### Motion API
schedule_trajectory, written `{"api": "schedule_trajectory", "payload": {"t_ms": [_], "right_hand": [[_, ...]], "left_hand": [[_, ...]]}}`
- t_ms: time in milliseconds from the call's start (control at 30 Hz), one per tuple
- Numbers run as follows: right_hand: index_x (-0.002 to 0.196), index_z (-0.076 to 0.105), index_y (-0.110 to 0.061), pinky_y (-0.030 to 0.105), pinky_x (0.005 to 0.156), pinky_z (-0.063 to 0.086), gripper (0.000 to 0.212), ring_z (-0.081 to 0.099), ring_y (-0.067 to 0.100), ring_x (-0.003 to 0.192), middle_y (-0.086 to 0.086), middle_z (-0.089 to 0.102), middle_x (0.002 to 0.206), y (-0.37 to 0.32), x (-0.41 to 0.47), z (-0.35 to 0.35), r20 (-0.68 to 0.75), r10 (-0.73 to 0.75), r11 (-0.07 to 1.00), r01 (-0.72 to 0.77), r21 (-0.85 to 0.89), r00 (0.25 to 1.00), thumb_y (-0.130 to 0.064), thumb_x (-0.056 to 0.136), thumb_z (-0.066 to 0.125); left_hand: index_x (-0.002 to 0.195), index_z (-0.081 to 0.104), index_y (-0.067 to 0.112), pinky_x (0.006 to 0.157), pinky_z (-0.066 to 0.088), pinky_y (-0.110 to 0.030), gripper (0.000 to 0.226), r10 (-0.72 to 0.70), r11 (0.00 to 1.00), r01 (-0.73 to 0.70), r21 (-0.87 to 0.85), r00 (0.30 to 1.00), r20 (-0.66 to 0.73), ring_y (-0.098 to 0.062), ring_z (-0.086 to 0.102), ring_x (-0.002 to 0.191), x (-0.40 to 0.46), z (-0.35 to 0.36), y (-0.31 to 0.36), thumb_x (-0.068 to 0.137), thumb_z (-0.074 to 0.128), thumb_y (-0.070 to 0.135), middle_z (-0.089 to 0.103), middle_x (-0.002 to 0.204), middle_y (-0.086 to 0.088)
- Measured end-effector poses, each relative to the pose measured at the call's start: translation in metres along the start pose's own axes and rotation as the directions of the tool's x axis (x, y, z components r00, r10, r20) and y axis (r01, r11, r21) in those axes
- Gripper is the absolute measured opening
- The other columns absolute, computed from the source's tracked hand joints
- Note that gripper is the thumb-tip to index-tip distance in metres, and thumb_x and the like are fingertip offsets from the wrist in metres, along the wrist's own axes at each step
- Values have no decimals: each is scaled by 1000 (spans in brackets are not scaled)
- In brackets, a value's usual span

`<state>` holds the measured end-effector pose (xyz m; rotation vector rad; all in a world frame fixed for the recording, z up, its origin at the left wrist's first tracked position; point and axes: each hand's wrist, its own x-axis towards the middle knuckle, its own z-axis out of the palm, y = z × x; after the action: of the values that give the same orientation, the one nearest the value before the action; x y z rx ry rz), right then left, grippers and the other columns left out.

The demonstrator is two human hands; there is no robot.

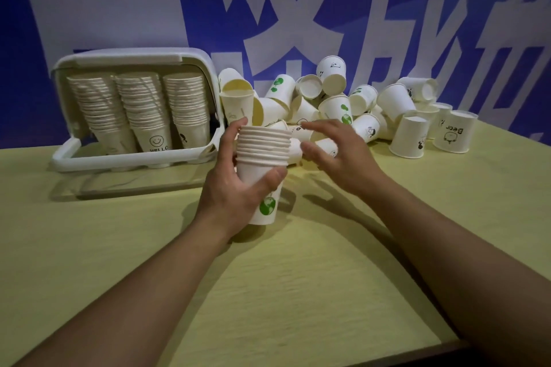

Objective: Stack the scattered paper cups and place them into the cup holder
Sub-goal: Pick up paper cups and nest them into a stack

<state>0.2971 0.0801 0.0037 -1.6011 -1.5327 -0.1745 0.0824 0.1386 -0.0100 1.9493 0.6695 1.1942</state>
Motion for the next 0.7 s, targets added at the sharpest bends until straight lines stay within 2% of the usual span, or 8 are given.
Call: {"api": "schedule_trajectory", "payload": {"t_ms": [33, 100, 167, 200, 367, 567, 633, 700], "right_hand": [[138, 55, -32, 44, 111, 35, 56, 41, 14, 133, -5, 54, 141, 12, 4, -4, -3, 31, 992, -31, -123, 1000, -60, 90, 53], [148, 39, -34, 56, 117, 22, 63, 21, 21, 148, -6, 37, 157, 33, 7, -8, 105, 182, 914, -129, -384, 978, -57, 92, 53], [154, 20, -34, 63, 119, 5, 75, 0, 23, 153, -7, 16, 165, 43, 6, -6, 239, 376, 800, -183, -571, 895, -54, 92, 56], [155, 17, -33, 64, 117, 1, 77, -3, 24, 153, -6, 14, 165, 42, 6, -5, 257, 412, 771, -185, -609, 874, -51, 91, 58], [150, 27, -39, 62, 116, 6, 74, 20, 34, 144, 2, 37, 153, 23, 12, -16, 90, 260, 763, -147, -629, 961, -49, 87, 64], [143, 41, -42, 55, 108, 19, 72, 27, 31, 136, -3, 43, 148, 26, 8, -18, 233, 353, 719, -103, -687, 906, -57, 79, 71], [138, 47, -41, 49, 104, 21, 69, 33, 29, 130, -6, 51, 141, 20, 10, -20, 159, 275, 773, -120, -623, 948, -58, 77, 73], [134, 51, -37, 44, 101, 23, 65, 38, 25, 123, -10, 57, 129, 11, 10, -19, 1, 206, 894, -187, -408, 979, -57, 76, 74]], "left_hand": [[137, 28, 63, 90, 57, -48, 87, -11, 1000, 11, 5, 1000, 0, -8, 65, 102, 1, -2, 0, 61, 69, 70, 62, 123, 15], [137, 29, 62, 87, 57, -45, 84, -25, 999, 24, 27, 999, 20, -2, 65, 98, 0, -4, 0, 61, 65, 73, 62, 119, 20], [135, 29, 65, 84, 56, -37, 81, -33, 999, 30, 44, 998, 60, 9, 61, 95, -1, -3, -1, 61, 62, 74, 58, 116, 29], [134, 28, 67, 82, 55, -32, 80, -38, 998, 34, 46, 996, 83, 13, 59, 95, -1, -3, -1, 62, 61, 75, 56, 117, 31], [130, 22, 75, 79, 51, -26, 77, -38, 999, 31, 44, 986, 164, 9, 59, 96, -3, -1, 1, 63, 60, 74, 54, 117, 29], [134, 22, 72, 90, 55, -40, 79, -26, 1000, 22, 21, 983, 183, -3, 61, 105, -4, -1, -1, 66, 62, 72, 54, 123, 24], [136, 24, 69, 91, 55, -42, 80, -15, 1000, 14, 3, 980, 196, -5, 62, 106, -4, -1, -1, 66, 63, 70, 54, 125, 22], [138, 27, 66, 92, 56, -43, 81, 0, 999, 8, -33, 974, 225, -5, 64, 105, -4, 0, 0, 67, 65, 67, 58, 124, 19]]}}
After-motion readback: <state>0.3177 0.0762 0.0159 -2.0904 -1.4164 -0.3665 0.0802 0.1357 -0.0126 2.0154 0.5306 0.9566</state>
